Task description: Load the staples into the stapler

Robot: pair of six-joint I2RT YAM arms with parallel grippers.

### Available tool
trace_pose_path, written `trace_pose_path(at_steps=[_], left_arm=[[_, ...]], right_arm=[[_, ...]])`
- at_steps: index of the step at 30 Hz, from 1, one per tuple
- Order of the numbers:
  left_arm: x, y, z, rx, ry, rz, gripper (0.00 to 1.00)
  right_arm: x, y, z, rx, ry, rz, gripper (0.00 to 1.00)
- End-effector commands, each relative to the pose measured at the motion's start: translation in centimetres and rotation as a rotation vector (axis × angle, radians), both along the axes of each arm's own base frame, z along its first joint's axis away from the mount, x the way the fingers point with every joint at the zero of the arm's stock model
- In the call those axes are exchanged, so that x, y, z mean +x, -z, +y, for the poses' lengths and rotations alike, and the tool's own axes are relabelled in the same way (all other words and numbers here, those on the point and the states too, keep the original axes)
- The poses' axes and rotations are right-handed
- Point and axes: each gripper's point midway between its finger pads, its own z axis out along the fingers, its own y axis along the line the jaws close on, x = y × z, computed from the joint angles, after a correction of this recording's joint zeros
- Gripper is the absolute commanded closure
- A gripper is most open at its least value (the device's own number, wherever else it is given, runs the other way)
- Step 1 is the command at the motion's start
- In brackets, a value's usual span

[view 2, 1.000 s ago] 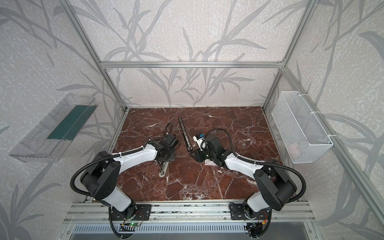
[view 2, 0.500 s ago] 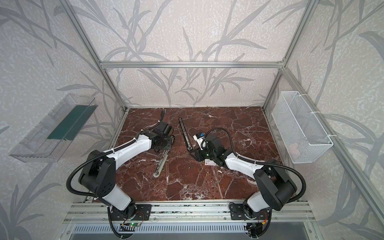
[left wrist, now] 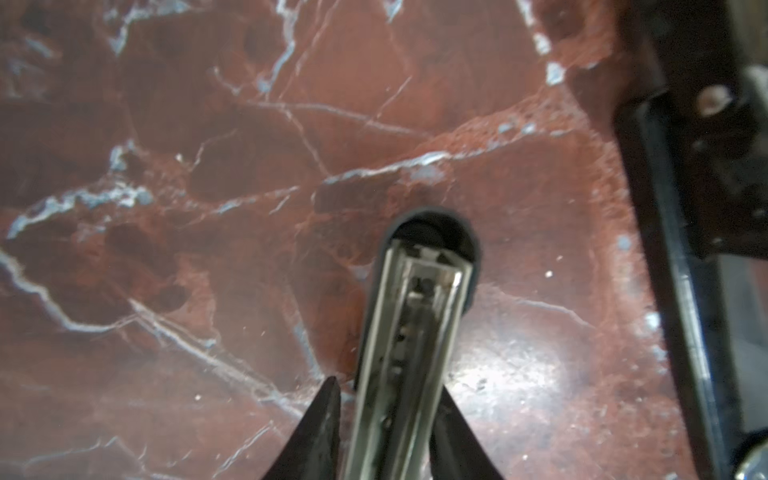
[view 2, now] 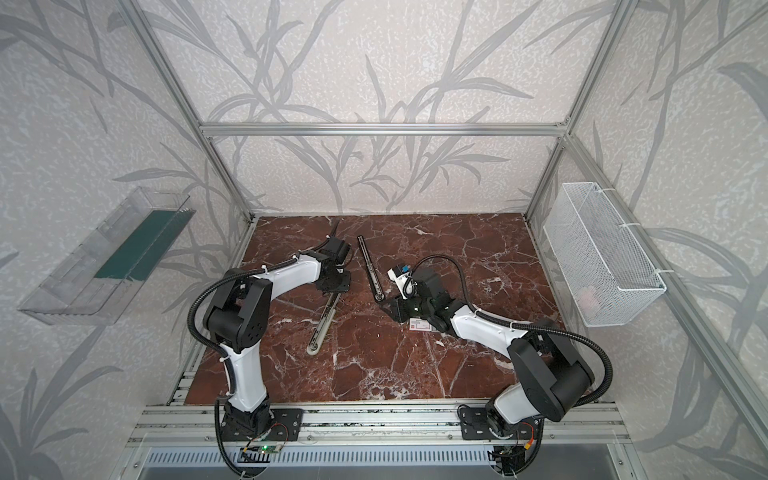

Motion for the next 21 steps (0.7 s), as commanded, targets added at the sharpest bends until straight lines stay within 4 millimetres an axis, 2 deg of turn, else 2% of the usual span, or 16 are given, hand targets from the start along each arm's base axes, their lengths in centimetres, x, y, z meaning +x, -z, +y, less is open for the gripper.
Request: trace_pose_path(at_steps=[1,5,9,14,21], left_arm=[[0.0,-0.5,-1.0,-0.044,0.039,0.01,0.75],[-0.9,-1.0,-2.3,-0.124,0.075,0.01,0.86],[-1.8,-2.3,-3.9,-0.186,0.124,-0.019,0.93],[-2.9,-4.3,-6.3,-0.213,0.217,-0.086,0.93],[-3.7,-7.4,-10.4,-0.217,0.36,-0.183,0.94]], right_arm=[[0.2,-0.7,-0.2,0.035,0.002,-0.005,0.61],[1.0,-0.7,-0.5,0.066,0.028,0.012,0.61],[1.9,-0.5,-0.8,0.094,0.058,0.051,0.61],[2.8,-0.4,-1.3,0.157,0.106,0.103,0.6],[5.1,-0.6,-3.2,0.318,0.209,0.213,0.49]])
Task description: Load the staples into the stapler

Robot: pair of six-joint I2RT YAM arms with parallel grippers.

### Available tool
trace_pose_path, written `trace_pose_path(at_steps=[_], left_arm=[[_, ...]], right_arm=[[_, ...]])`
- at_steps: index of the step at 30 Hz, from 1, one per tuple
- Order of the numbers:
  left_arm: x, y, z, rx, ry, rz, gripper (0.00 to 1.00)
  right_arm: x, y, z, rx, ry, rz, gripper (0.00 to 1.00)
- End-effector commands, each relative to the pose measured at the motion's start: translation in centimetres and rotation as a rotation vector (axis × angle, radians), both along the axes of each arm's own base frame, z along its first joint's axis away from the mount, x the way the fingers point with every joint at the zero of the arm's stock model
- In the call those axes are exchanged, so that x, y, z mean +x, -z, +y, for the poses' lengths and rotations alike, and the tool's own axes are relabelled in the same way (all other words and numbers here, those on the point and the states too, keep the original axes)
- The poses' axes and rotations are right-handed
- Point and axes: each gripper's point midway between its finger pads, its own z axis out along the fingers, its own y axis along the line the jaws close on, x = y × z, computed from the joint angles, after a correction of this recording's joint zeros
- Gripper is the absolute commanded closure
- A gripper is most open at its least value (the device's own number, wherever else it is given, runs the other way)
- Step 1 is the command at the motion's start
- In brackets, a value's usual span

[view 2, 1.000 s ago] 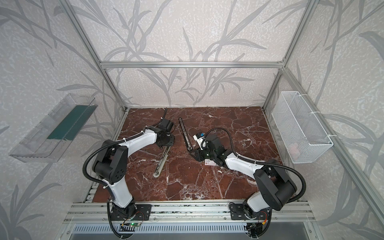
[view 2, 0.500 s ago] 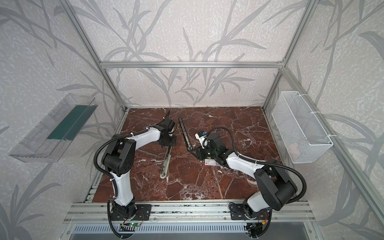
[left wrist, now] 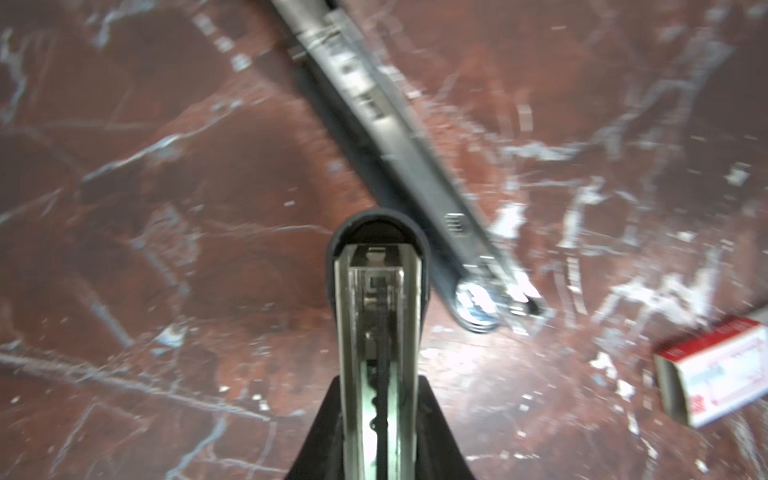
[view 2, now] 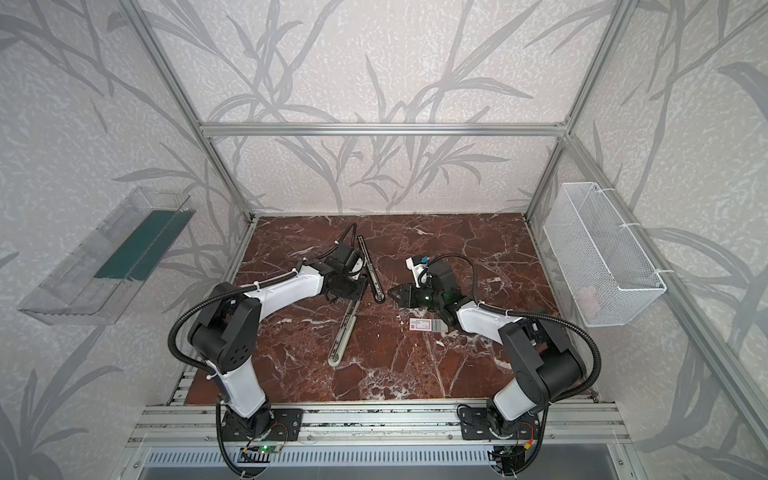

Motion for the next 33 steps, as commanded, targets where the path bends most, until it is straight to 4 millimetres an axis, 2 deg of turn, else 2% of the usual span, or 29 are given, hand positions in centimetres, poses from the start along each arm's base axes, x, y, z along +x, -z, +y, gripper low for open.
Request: trace_pose_path(at_steps=[1,8,14,28,33], left_arm=[[0.6,-3.7,-2.3,-0.06,0.078,-0.109,0.94],[-0.3,-5.6,-5.5,-0.111,0.157,-0.157,0.94],[-1.3,-5.9,-7.4,-0.121,0.209,-0.174,0.93],[-2.4,-7.1,-9.3,-0.145,0.271,-0.211,0.94],[-2.7,-7.0,-9.6,-0.147,0.285,-0.21,0.93]], right_arm=[[0.9,-1.0,-0.2,0.107,0.03,0.038,0.48],[2.7,-1.4,-0.8,0.24,0.071,0.075,0.44],[3.7,-0.3,-0.3,0.313,0.077,0.128,0.44],[4.5,0.2,0.4,0.391,0.066,0.164,0.44],[4.6,-0.1,0.6,0.397,0.052,0.158,0.5]])
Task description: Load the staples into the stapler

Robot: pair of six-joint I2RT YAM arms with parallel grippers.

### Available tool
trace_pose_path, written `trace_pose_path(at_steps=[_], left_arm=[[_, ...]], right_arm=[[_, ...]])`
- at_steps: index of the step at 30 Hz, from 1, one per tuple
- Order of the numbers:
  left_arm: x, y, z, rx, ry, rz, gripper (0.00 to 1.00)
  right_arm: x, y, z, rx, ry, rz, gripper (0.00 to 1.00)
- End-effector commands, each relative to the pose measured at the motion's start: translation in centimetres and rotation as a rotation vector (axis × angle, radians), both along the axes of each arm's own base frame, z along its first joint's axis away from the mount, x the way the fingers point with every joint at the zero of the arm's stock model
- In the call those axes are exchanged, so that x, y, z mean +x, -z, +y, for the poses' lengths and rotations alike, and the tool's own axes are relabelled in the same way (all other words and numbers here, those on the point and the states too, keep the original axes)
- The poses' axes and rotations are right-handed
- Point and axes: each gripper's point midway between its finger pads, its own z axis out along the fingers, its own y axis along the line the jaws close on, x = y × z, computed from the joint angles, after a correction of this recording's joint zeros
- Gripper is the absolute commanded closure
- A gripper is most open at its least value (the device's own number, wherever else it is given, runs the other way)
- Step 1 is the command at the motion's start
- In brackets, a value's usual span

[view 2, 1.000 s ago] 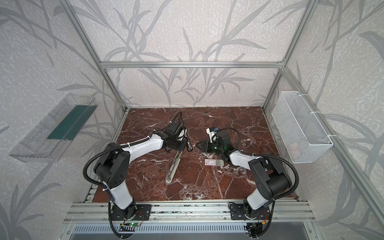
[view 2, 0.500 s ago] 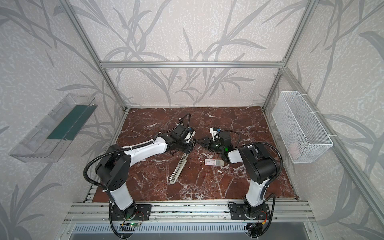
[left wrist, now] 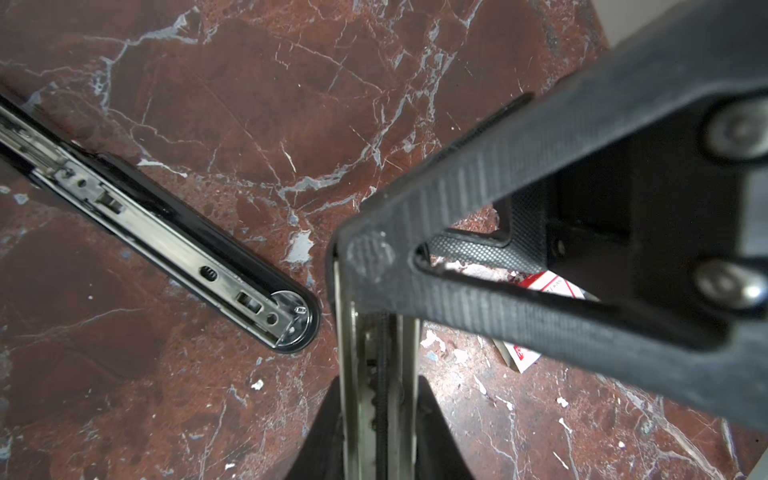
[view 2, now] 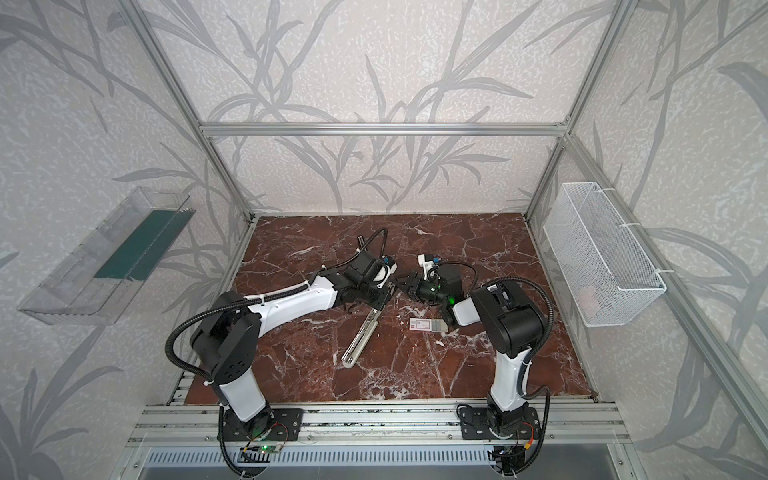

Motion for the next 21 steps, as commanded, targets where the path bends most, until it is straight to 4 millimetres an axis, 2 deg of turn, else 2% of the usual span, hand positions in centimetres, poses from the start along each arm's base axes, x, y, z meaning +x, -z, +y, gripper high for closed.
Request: trace_pose_path(at_steps=[1,6,12,14,21], left_arm=[[0.74,-4.23,-1.68,-0.082,0.039,-0.095,0.93],[0.77,-4.53,-2.07,-0.088,0.051,-0.106,0.92],[1.16,-4.72,-2.22,-0.079,0.053,-0.126,0.91],[1.2,-4.92,-2.43,-0.085,0.057,-0.13,0.9],[1.36,-4.81,-2.22,-0.059,0.043,-0.132,0.76]], right_arm=[[0.53,-1.4,0.47,0.034,-0.021,-0.053,0.52],[0.34,-1.43,0.63,0.057,-0.034,-0.05,0.58],[-0.09,-1.46,0.76,0.078,-0.054,-0.044,0.55],[-0.18,-1.32,0.72,0.074,-0.055,-0.046,0.6],[0.11,-1.12,0.21,0.06,-0.035,-0.067,0.69]])
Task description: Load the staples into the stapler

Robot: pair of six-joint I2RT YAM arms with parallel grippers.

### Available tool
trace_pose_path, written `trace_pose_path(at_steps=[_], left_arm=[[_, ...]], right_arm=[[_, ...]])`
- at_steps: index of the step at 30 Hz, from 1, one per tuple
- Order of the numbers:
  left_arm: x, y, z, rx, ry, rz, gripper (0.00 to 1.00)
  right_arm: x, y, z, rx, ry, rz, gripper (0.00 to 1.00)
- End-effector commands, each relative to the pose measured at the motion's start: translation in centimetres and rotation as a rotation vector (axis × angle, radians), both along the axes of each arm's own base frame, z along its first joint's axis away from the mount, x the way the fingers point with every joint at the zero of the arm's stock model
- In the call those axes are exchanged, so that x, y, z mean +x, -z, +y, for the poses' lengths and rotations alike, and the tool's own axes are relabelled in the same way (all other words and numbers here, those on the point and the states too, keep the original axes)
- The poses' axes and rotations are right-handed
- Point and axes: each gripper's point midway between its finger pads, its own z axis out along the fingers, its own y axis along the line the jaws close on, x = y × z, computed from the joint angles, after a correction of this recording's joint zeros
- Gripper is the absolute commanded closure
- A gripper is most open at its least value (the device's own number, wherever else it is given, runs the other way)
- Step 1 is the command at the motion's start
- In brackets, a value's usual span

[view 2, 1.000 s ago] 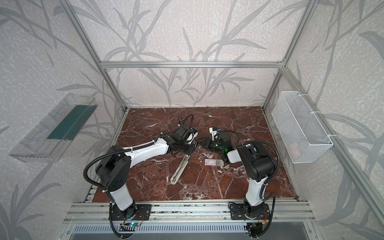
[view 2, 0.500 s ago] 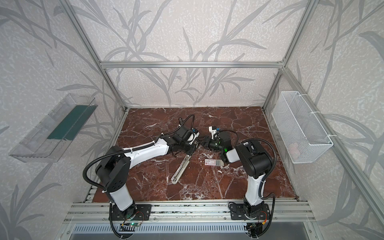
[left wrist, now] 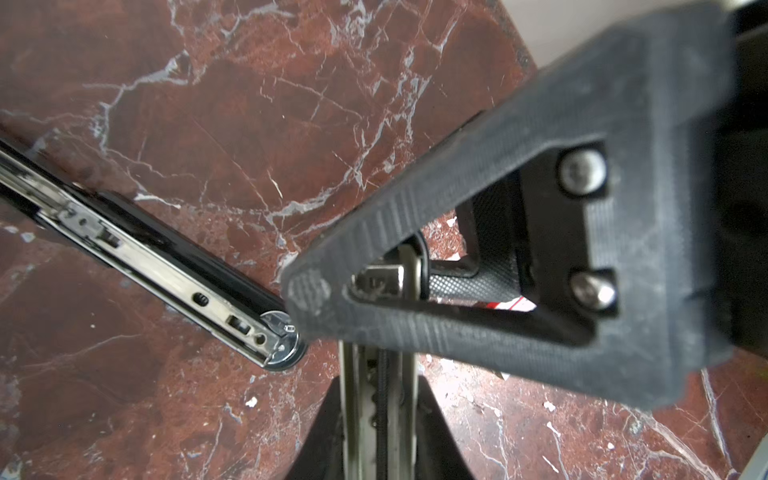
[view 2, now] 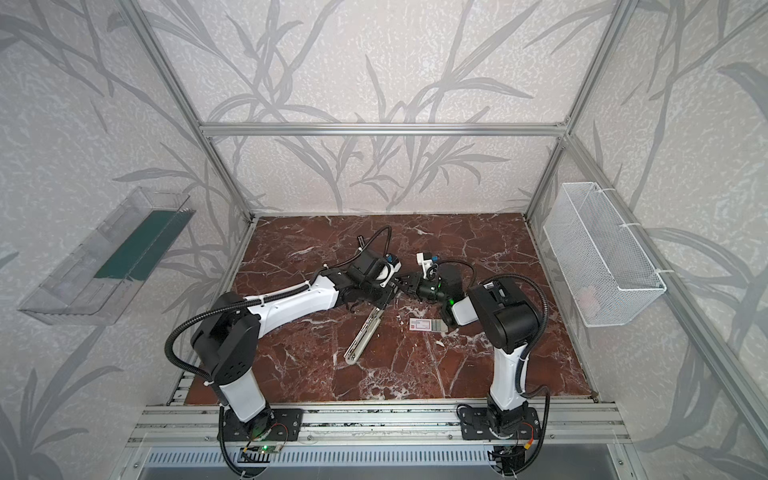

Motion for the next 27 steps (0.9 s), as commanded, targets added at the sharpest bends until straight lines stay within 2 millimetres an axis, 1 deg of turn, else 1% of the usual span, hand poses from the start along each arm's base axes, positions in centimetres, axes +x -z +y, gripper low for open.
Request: trace_pose_path(at_steps=[1,7,9,11,15,17,20,22,25,27], left_arm=[[1.1,-3.7,-1.1,-0.052,0.005,-0.093,0.73],[0.6,-4.5,0.5,-0.061,-0.056,-0.119,0.64],[0.1,-5.0,1.3,-0.069,-0.077,-0.129,0.64],[-0.7,-5.3,2.5,-0.079,-0.11,-0.139,0.63],[-2.9,-5.3,5.6,-0.138,-0.191,-0.168,0.57],[-4.2,-5.0,7.2,-0.172,-0.221,-0.192,0.56],[-5.8,-4.3,9.5,-0.208,-0.263,-0.235,0.5],[-6.9,-3.7,10.7,-0.209,-0.278,-0.229,0.49],[-8.6,-1.8,11.8,-0.219,-0.302,-0.184,0.49],[-9.4,-0.7,12.1,-0.243,-0.319,-0.168,0.49]], right_arm=[[0.3,-0.3,-0.4,0.003,0.006,-0.036,0.7],[0.6,-0.3,-1.3,-0.014,0.034,-0.068,0.71],[0.7,-0.4,-1.7,-0.016,0.044,-0.078,0.71],[0.9,-0.7,-2.4,-0.018,0.06,-0.095,0.71],[1.2,-1.2,-3.4,-0.049,0.071,-0.121,0.71],[1.2,-1.3,-3.7,-0.085,0.071,-0.141,0.71],[1.3,-1.5,-4.0,-0.126,0.08,-0.16,0.71],[1.4,-1.5,-4.0,-0.138,0.084,-0.169,0.71],[1.5,-1.4,-4.1,-0.145,0.091,-0.17,0.71],[1.6,-1.3,-4.2,-0.147,0.097,-0.17,0.71]])
